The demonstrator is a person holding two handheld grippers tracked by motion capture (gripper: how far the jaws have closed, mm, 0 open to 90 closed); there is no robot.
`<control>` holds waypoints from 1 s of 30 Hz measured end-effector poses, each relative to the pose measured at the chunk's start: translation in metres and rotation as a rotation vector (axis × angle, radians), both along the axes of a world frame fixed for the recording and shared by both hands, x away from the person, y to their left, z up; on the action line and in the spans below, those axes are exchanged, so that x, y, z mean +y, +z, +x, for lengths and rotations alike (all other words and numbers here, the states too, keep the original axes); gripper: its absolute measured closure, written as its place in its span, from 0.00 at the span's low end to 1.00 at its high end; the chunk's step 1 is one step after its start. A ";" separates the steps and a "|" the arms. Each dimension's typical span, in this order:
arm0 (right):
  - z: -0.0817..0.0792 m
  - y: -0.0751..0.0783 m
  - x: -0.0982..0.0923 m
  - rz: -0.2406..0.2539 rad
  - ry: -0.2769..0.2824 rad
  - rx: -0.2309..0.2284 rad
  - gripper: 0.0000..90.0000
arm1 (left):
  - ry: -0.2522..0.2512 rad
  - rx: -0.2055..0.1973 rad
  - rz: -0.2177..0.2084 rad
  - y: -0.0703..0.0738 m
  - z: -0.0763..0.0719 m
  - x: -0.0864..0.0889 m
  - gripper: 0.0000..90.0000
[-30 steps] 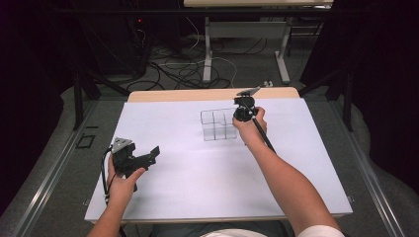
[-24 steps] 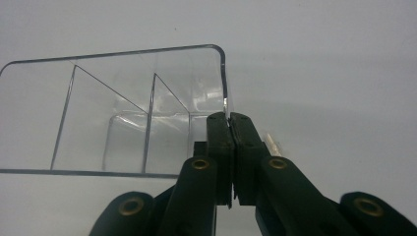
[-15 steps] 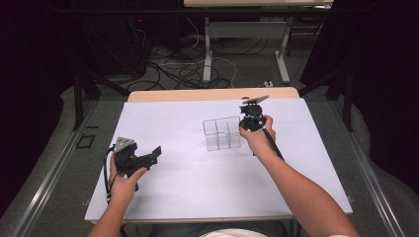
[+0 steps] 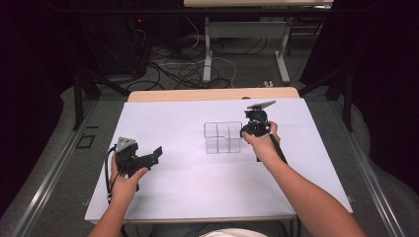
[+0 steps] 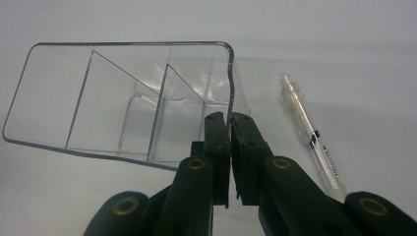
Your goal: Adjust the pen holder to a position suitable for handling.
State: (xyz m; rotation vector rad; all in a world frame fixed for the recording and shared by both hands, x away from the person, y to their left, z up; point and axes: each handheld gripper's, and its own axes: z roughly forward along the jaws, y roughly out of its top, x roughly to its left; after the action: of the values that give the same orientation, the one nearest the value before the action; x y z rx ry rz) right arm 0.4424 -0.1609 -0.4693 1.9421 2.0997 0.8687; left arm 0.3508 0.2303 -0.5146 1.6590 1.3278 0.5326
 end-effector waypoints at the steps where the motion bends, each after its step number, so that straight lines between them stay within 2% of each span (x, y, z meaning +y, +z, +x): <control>1: 0.000 0.000 -0.001 0.006 -0.001 0.004 0.96 | 0.000 0.000 0.000 0.000 0.000 0.000 0.02; 3: 0.001 0.000 -0.002 0.010 0.011 0.009 0.95 | -0.001 0.002 -0.001 0.000 0.000 0.000 0.02; 4: 0.001 -0.001 -0.003 0.022 0.015 -0.003 0.94 | -0.001 0.003 0.000 0.000 0.000 0.000 0.02; 6: 0.001 -0.002 -0.004 0.041 0.027 0.002 0.90 | -0.001 0.003 0.000 0.000 0.000 0.000 0.02; 12: -0.001 -0.001 -0.006 0.045 0.047 -0.018 0.82 | -0.002 0.003 0.000 0.000 0.000 0.000 0.02; 17: -0.003 0.002 -0.013 0.063 0.062 -0.040 0.71 | -0.005 0.006 0.004 0.000 0.000 -0.001 0.02; 24: -0.005 0.005 -0.020 0.052 0.099 -0.062 0.62 | -0.004 0.004 0.004 0.000 0.000 -0.001 0.02; 25: -0.005 0.007 -0.021 0.053 0.109 -0.061 0.58 | -0.004 0.004 0.004 0.000 0.000 -0.001 0.02; 29: -0.007 0.010 -0.023 0.048 0.135 -0.069 0.55 | -0.004 0.007 0.005 -0.001 0.001 -0.002 0.02; 30: -0.007 0.012 -0.024 0.042 0.148 -0.077 0.51 | -0.006 0.008 0.007 -0.001 0.001 -0.002 0.02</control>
State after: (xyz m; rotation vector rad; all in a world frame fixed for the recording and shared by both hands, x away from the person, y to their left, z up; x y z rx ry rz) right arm 0.4351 -0.1847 -0.4574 1.7591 2.2196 1.0060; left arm 0.3515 0.2279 -0.5155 1.6716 1.3278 0.5289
